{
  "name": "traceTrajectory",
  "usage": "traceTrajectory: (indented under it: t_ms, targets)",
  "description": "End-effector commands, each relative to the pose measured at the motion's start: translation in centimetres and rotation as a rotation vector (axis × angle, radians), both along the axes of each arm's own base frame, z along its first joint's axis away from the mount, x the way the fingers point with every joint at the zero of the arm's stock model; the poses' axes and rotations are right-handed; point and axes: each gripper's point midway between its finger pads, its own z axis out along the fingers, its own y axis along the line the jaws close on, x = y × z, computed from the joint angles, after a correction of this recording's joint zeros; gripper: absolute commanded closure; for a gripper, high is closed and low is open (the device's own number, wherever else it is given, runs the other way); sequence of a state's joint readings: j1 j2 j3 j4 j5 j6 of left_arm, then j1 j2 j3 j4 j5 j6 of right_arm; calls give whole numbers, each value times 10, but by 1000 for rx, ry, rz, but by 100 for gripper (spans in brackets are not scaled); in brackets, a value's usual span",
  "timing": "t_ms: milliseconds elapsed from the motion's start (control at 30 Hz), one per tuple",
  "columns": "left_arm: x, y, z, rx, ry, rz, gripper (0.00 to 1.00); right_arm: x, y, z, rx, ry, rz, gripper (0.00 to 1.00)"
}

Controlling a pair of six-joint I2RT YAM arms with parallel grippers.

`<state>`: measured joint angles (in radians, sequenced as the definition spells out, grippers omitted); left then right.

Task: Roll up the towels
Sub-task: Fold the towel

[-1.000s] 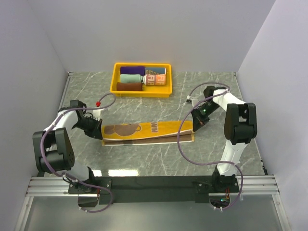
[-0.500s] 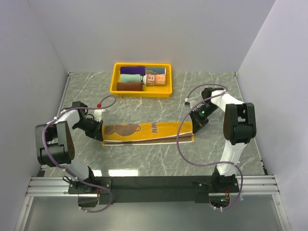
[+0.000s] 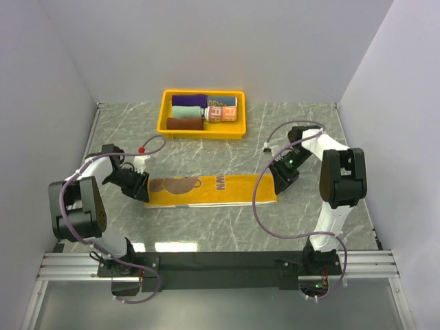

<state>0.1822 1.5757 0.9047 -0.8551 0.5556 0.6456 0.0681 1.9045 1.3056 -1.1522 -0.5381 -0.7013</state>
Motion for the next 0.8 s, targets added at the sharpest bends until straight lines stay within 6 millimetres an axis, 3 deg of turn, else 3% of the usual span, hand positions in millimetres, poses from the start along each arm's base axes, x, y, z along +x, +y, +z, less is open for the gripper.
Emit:
traceTrajectory:
  t_ms: [0,133,233,367,400,567,767]
  targets:
    - [10,-9,42,-53,-130,-60,59,21,-1,38,22,-109,2,49]
    - [28,-16,59,-90,-184,-19,58,48,20,66,95,-172,-40,50]
    - [47,-26,60,-110,-209,26,58,58,41,58,102,-166,-43,50]
    - [67,-43,47,-110,-202,72,59,62,52,19,43,-101,-67,59]
    - [68,-45,40,-97,-188,83,60,61,49,10,13,-90,-75,65]
    - [70,-22,-3,44,-106,185,66,75,20,-29,-195,-114,-128,73]
    - [61,-4,-37,153,-26,218,71,92,0,-52,-310,-130,-181,79]
